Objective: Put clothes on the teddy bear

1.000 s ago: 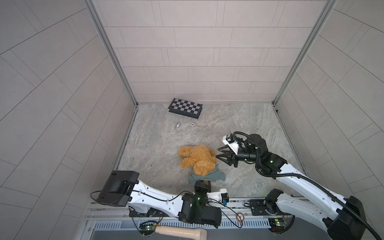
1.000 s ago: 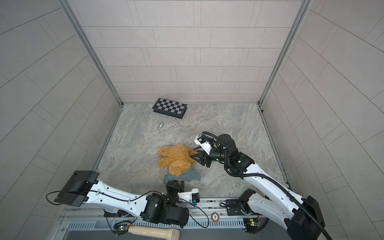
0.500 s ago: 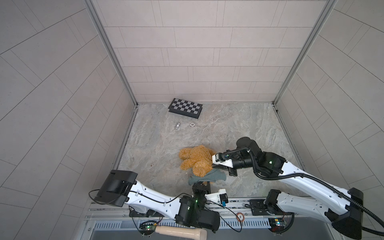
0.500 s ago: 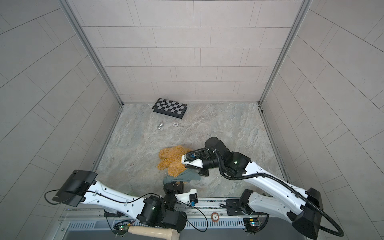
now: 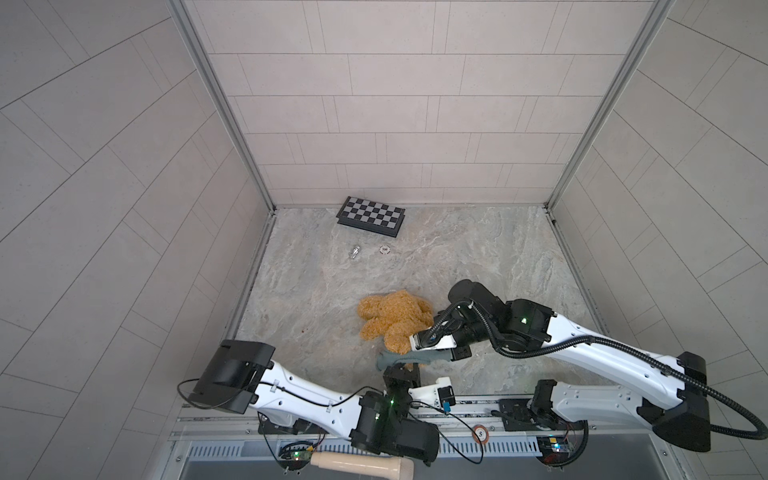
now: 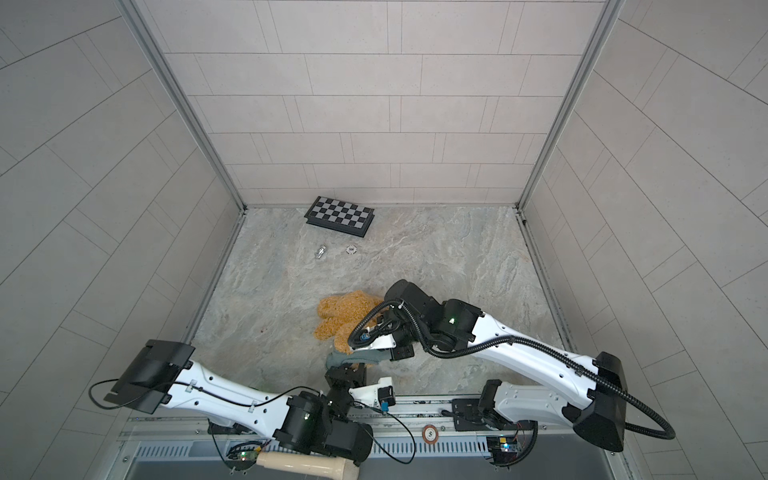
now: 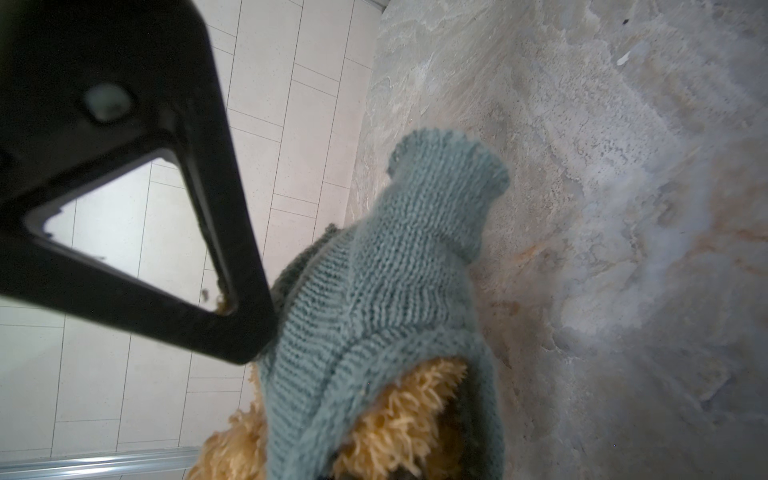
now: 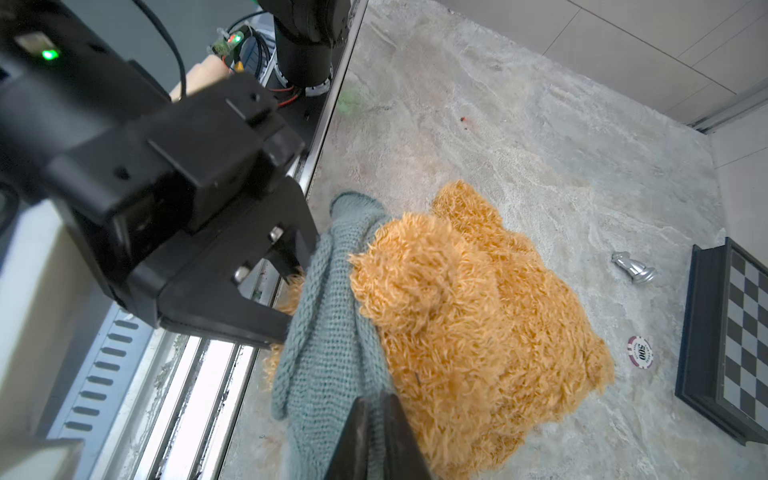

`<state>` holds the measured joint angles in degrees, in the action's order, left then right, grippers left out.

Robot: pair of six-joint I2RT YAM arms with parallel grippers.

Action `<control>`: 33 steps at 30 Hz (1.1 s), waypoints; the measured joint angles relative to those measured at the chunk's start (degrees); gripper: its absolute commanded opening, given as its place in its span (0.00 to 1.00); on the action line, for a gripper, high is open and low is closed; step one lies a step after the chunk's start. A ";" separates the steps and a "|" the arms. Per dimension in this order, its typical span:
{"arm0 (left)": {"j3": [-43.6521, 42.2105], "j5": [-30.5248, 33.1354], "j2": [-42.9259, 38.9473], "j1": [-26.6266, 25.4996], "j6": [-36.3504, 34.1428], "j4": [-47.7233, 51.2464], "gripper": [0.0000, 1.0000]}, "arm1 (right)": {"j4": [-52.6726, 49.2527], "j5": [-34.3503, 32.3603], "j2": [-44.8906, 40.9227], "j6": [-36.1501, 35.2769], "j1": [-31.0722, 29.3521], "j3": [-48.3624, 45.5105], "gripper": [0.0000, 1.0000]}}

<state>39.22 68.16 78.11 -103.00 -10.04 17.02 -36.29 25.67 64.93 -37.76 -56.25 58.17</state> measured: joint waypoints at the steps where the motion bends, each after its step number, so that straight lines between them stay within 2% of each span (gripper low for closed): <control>1: 0.00 -0.02 0.00 0.00 0.02 0.00 0.00 | -0.11 -0.13 0.00 -0.28 0.00 0.00 0.18; 6: 0.00 -0.22 0.07 0.00 0.02 0.04 0.00 | 0.02 -0.81 1.03 -1.27 -0.09 0.00 0.26; 18: 0.00 -0.85 0.31 0.11 0.02 0.28 0.00 | 3.52 -1.07 1.16 -1.84 -1.20 -1.05 0.27; 29: 0.00 -1.44 0.31 0.13 0.02 0.57 0.00 | 3.74 -2.10 3.02 -2.51 -2.16 -1.07 0.20; 33: 0.00 -1.44 0.31 0.13 0.02 0.59 0.00 | 4.33 -3.39 2.95 -2.64 -2.43 -1.07 0.05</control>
<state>39.22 66.72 78.41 -102.87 -10.02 17.61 -31.97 22.28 67.88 -40.40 -58.67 57.10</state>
